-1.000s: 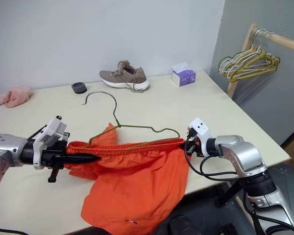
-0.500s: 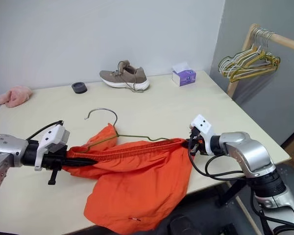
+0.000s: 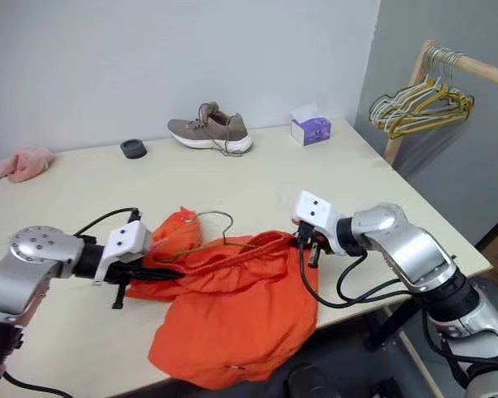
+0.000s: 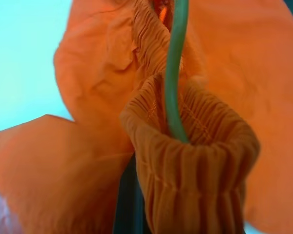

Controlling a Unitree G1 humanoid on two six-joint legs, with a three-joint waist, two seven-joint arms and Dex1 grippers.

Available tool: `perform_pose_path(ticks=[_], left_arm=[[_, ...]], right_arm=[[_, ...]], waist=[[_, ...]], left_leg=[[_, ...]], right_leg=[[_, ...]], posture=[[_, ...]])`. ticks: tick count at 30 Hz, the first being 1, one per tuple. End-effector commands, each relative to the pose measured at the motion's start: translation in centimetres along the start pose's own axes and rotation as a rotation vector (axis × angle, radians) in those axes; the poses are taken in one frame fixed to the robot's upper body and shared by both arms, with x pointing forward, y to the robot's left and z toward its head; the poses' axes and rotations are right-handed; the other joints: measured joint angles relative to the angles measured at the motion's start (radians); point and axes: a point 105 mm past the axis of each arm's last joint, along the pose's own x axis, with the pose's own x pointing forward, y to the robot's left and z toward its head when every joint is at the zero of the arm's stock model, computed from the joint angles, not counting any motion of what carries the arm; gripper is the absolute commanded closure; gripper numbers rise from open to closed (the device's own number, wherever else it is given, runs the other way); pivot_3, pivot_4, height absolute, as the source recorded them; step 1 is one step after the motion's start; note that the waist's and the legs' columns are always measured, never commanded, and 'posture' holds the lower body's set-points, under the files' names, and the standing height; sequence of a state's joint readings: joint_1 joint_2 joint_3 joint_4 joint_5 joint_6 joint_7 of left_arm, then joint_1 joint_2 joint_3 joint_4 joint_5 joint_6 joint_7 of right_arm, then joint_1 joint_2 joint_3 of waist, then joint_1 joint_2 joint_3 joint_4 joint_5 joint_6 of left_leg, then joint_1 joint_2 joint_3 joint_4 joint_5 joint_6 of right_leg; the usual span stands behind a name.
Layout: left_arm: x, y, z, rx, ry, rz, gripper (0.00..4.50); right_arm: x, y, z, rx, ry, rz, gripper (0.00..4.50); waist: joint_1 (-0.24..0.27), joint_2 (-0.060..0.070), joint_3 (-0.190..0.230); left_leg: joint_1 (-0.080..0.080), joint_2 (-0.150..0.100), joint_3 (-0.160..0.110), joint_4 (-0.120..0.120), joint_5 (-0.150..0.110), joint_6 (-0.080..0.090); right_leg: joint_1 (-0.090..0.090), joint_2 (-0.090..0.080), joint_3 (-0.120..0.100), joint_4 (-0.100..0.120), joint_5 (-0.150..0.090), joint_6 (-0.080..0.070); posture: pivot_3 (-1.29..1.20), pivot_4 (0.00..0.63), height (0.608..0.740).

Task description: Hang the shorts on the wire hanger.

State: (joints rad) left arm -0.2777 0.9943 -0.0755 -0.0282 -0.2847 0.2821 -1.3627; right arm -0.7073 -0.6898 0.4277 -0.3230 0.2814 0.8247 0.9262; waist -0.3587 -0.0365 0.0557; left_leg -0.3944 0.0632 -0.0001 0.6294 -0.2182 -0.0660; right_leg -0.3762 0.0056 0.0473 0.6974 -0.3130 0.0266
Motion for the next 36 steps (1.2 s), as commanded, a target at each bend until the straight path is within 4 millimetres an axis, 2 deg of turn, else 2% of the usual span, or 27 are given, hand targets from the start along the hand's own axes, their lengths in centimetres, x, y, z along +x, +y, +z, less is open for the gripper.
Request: perform_pose_path(ticks=[1,3,9,12,15,18,24,29,32,36], left_arm=[[0.4,0.4,1.0,0.049,-0.012,0.015,4.5],[0.7,0.3,1.1,0.051,-0.022,0.01,4.5],[0.8,0.3,1.2,0.045,-0.034,0.024,4.5],[1.0,0.2,1.0,0.041,-0.036,0.024,4.5],[1.2,0.1,1.0,0.04,-0.037,0.023,4.5],[1.3,0.2,1.1,0.04,-0.038,0.021,4.5],[1.6,0.4,1.3,0.051,-0.039,0.012,4.5],[1.6,0.5,1.4,0.05,-0.043,0.013,4.5],[1.6,0.3,1.4,0.041,-0.051,0.012,4.5],[1.7,0.1,1.6,0.035,-0.07,0.012,4.5]], right_arm=[[-0.2,0.2,1.8,-0.111,-0.025,0.0,4.26],[-0.1,0.4,1.8,-0.142,-0.016,0.006,3.82],[-1.8,0.2,0.7,-0.189,0.036,-0.026,1.69],[-2.8,-0.1,-1.0,-0.189,0.103,-0.063,0.6],[-2.7,0.1,-2.5,-0.178,0.14,-0.071,0.6],[-2.0,0.4,-3.0,-0.178,0.146,-0.058,0.6],[1.2,1.1,-1.8,-0.221,0.11,0.047,0.6],[2.7,1.5,-2.0,-0.249,0.131,0.122,0.6],[3.2,1.2,-1.8,-0.254,0.125,0.138,1.23],[3.4,1.2,-1.2,-0.26,0.107,0.161,2.5]], waist=[[0.0,0.0,0.0],[0.0,0.0,0.0],[0.0,0.0,0.0],[0.0,0.0,0.0],[-0.001,0.0,0.0],[-0.008,0.0,0.0],[-0.02,0.0,0.0],[-0.02,0.0,0.0],[-0.017,0.0,0.0],[-0.014,0.0,0.0]], left_leg=[[-0.001,0.0,0.0,0.0,0.0,0.0],[-0.002,0.0,0.0,0.0,0.0,0.0],[-0.002,0.0,0.0,0.0,0.0,0.0],[-0.002,0.0,0.0,0.0,0.0,0.0],[-0.002,0.0,0.0,0.0,0.0,0.0],[-0.001,0.0,0.0,0.0,0.0,0.0],[0.0,0.0,0.0,0.001,0.0,0.0],[-0.002,0.0,0.0,0.001,0.0,0.0],[-0.002,0.0,-0.001,0.001,0.0,0.0],[-0.001,0.0,-0.001,0.001,0.0,0.0]], right_leg=[[-0.001,0.0,0.0,0.0,0.0,0.0],[-0.002,0.0,0.0,0.0,0.0,0.0],[-0.002,0.0,0.0,0.0,0.0,0.0],[-0.002,0.0,0.0,0.0,0.0,0.0],[-0.002,0.0,0.0,0.0,0.0,0.0],[-0.002,0.0,0.001,0.001,0.0,0.0],[-0.001,0.0,0.0,0.001,0.0,0.0],[-0.001,0.0,0.0,0.0,0.0,0.0],[-0.001,0.0,0.0,0.001,0.0,0.0],[-0.001,0.0,0.0,0.001,0.0,0.0]], posture=[[-0.31,0.0,0.74],[-0.31,0.0,0.74],[-0.31,0.0,0.74],[-0.31,0.0,0.74],[-0.32,0.0,0.74],[-0.32,0.0,0.74],[-0.32,0.0,0.74],[-0.31,0.0,0.74],[-0.3,0.0,0.74],[-0.3,0.0,0.74]])
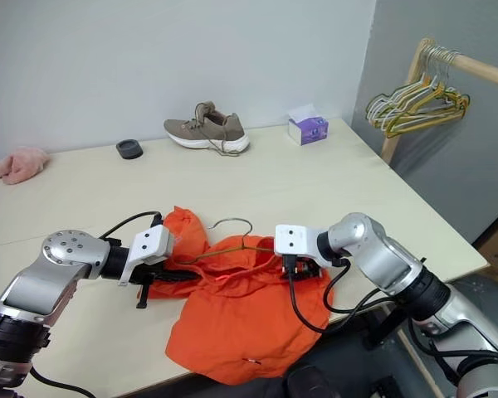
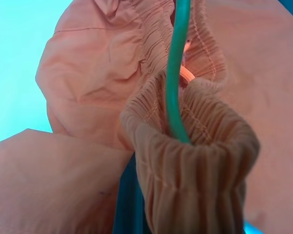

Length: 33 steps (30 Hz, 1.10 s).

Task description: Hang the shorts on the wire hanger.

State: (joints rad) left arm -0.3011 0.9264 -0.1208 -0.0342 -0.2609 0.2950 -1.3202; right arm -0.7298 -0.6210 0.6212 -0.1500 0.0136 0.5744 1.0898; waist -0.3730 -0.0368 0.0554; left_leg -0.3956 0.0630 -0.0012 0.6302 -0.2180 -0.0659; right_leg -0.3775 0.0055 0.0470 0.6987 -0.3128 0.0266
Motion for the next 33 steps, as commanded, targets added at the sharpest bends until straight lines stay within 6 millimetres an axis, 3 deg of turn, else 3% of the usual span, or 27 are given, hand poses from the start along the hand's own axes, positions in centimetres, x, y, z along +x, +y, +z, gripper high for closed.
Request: perform_pose_path(ticks=[1,5,6,8,23,30,33], left_arm=[[-0.2,0.1,1.2,0.034,-0.044,0.02,4.5],[-0.1,0.3,1.6,0.021,-0.08,0.035,4.5],[-0.1,0.3,1.8,0.008,-0.101,0.032,4.5],[-0.3,0.6,2.2,-0.025,-0.143,0.048,4.5],[-4.4,3.4,0.9,-0.027,-0.146,0.19,0.08],[-6.2,4.6,1.4,-0.037,-0.198,0.271,0.04],[-7.0,4.3,2.0,-0.076,-0.243,0.282,0.04]], right_arm=[[-0.5,-0.6,1.4,-0.051,-0.031,-0.005,2.88],[-0.8,-0.6,1.9,-0.041,-0.056,0.002,4.24],[-1.0,-0.7,2.0,-0.035,-0.063,0.0,4.47],[-1.4,-0.7,2.2,-0.015,-0.078,0.001,4.47],[-4.5,-0.3,-0.2,0.12,-0.05,-0.009,4.5],[-5.6,-0.8,-2.2,0.252,-0.038,-0.06,4.5],[-7.4,-1.3,-4.5,0.457,-0.053,-0.15,4.5]], waist=[[0.002,0.0,0.0],[0.009,0.0,0.0],[0.011,0.0,0.0],[0.013,0.0,0.0],[0.011,0.0,0.0],[0.011,0.0,0.0],[0.012,0.0,0.0]], left_leg=[[0.0,0.0,0.0,0.0,0.0,0.0],[0.0,0.0,0.0,0.0,0.0,0.0],[0.0,0.0,0.0,0.0,0.0,0.0],[0.0,0.0,0.0,0.0,0.0,0.0],[0.0,0.0,-0.001,0.001,0.0,0.0],[0.0,0.0,0.0,0.001,0.0,0.0],[0.0,0.0,0.0,0.0,0.0,0.0]], right_leg=[[0.0,0.0,0.0,0.0,0.0,0.0],[0.0,0.0,0.0,0.0,0.0,0.0],[0.0,0.0,0.0,0.0,0.0,0.0],[0.0,0.0,0.0,0.0,0.0,0.0],[0.0,0.0,-0.001,0.0,0.0,0.0],[0.001,0.0,0.0,0.0,0.0,0.0],[0.001,0.0,-0.001,0.0,0.0,0.0]], posture=[[-0.3,0.0,0.74],[-0.3,0.0,0.74],[-0.3,0.0,0.74],[-0.31,0.0,0.74],[-0.31,0.0,0.74],[-0.31,0.0,0.74],[-0.31,0.0,0.74]])
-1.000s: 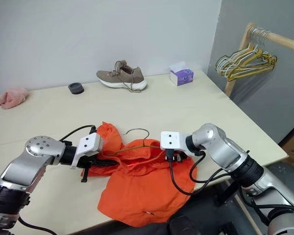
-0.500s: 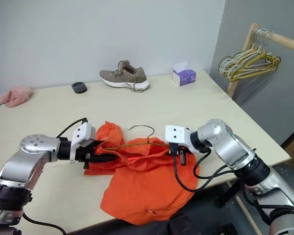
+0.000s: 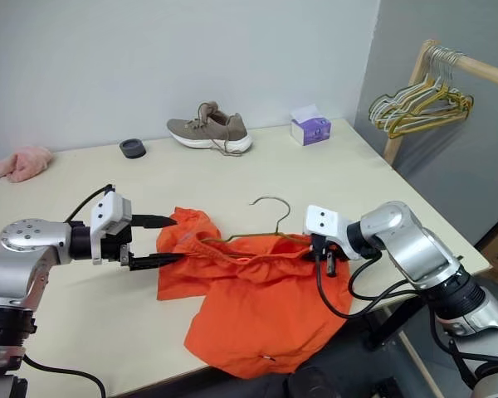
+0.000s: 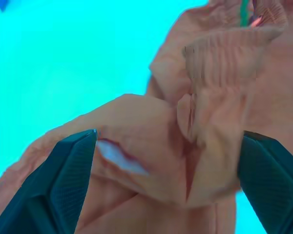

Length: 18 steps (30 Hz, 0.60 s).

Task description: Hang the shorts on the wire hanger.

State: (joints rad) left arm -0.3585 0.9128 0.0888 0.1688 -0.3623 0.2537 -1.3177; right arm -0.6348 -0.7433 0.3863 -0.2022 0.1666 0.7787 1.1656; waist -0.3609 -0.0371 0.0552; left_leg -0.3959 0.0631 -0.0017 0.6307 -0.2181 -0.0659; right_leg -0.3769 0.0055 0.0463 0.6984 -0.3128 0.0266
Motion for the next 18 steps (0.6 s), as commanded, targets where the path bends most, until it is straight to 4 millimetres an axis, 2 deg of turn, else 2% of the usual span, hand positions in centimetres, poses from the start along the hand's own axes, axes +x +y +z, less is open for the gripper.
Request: perform_pose_path(ticks=[1,3,6,12,15,18], left_arm=[[-1.3,0.3,2.2,-0.01,-0.077,0.034,0.04],[-0.8,-0.6,2.9,-0.034,-0.113,-0.005,0.04],[1.2,-2.5,4.9,-0.067,-0.196,-0.089,0.04],[4.2,-4.6,8.2,-0.084,-0.296,-0.207,0.04],[5.2,-4.6,9.4,-0.093,-0.329,-0.243,0.04],[6.0,-4.3,9.3,-0.078,-0.314,-0.258,0.04]], right_arm=[[-3.0,-1.9,-1.6,0.199,-0.043,-0.136,4.5],[-4.0,-2.1,-2.7,0.284,-0.055,-0.186,4.5],[-6.2,-2.3,-4.4,0.449,-0.093,-0.315,4.5],[-10.3,-1.4,-7.0,0.597,-0.113,-0.518,4.5],[-11.7,0.0,-8.1,0.669,-0.103,-0.57,4.5],[-12.6,1.2,-8.9,0.72,-0.092,-0.601,4.5]], waist=[[0.001,0.0,0.0],[0.004,0.0,0.0],[0.007,0.0,0.0],[-0.002,0.0,0.0],[-0.01,0.0,-0.001],[-0.035,0.001,-0.002]], left_leg=[[0.0,0.0,0.0,0.0,0.0,0.0],[0.0,0.0,0.0,0.0,0.0,0.0],[0.0,-0.001,0.0,0.0,0.0,0.0],[0.003,-0.001,0.004,0.0,0.0,0.0],[0.003,-0.001,0.004,0.0,0.0,0.0],[0.003,-0.001,0.005,0.0,0.0,0.0]], right_leg=[[0.0,0.0,0.0,0.0,0.0,0.0],[0.0,0.0,0.0,0.0,0.0,0.0],[0.001,-0.001,0.0,0.0,0.0,0.0],[0.003,0.0,0.0,0.0,0.0,0.0],[0.004,0.0,0.0,0.0,0.0,0.0],[0.004,0.0,0.001,-0.001,0.0,0.0]], posture=[[-0.31,0.0,0.74],[-0.32,0.0,0.74],[-0.34,0.0,0.74],[-0.41,0.0,0.74],[-0.44,0.0,0.74],[-0.47,0.0,0.74]])
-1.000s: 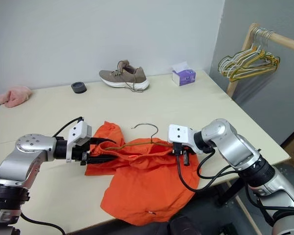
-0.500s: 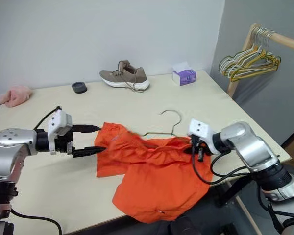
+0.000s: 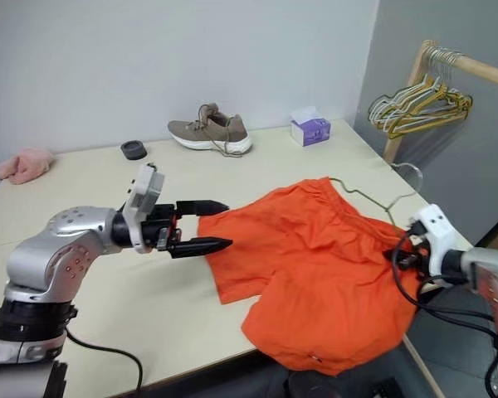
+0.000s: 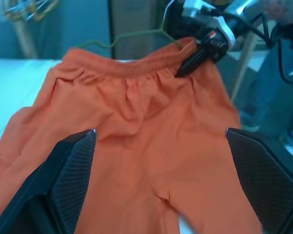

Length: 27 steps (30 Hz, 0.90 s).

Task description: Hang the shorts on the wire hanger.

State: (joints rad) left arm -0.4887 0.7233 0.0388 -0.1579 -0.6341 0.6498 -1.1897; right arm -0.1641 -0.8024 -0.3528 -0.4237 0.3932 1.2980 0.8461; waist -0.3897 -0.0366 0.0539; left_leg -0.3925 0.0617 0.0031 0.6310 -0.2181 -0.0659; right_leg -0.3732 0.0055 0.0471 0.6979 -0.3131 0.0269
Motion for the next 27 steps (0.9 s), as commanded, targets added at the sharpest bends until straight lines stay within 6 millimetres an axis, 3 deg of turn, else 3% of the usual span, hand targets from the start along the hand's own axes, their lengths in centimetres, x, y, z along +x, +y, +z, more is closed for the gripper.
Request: perform_pose_path(ticks=[1,6,13,18,27], left_arm=[[0.7,0.5,0.2,0.031,0.011,-0.018,0.04],[2.1,1.8,0.8,0.058,-0.015,-0.013,0.04],[3.1,2.7,0.5,0.095,-0.032,0.012,0.04],[3.5,3.2,0.5,0.121,-0.045,0.041,0.04],[3.9,3.5,0.2,0.142,-0.046,0.051,0.04]], right_arm=[[-2.1,0.1,0.4,0.008,-0.04,-0.049,4.5],[-3.5,0.3,-0.8,0.029,-0.027,-0.092,4.5],[-4.3,0.4,-0.1,-0.045,-0.062,-0.13,4.5],[-4.6,1.0,0.5,-0.187,-0.065,-0.136,4.5],[-3.9,4.5,1.2,-0.494,-0.035,0.003,4.5]], waist=[[-0.019,0.001,-0.001],[-0.064,0.002,-0.001],[-0.127,0.003,-0.002],[-0.149,0.003,-0.002],[-0.167,0.002,-0.002]], left_leg=[[0.0,0.0,0.0,0.0,0.0,0.0],[0.0,0.0,0.0,-0.001,0.0,0.0],[0.0,0.0,0.0,-0.002,0.0,0.0],[0.0,0.0,0.0,-0.003,0.0,0.0],[0.0,0.0,0.0,-0.004,0.0,0.0]], right_leg=[[0.0,0.0,0.0,0.0,0.0,0.0],[0.0,0.001,-0.001,-0.001,-0.001,0.0],[0.0,0.001,0.0,-0.001,-0.003,0.002],[0.0,0.001,0.0,-0.001,-0.004,0.003],[0.0,0.001,-0.001,-0.002,-0.005,0.003]], posture=[[-0.47,0.0,0.74],[-0.52,0.0,0.74],[-0.55,0.0,0.74],[-0.55,0.0,0.74],[-0.55,0.0,0.74]])
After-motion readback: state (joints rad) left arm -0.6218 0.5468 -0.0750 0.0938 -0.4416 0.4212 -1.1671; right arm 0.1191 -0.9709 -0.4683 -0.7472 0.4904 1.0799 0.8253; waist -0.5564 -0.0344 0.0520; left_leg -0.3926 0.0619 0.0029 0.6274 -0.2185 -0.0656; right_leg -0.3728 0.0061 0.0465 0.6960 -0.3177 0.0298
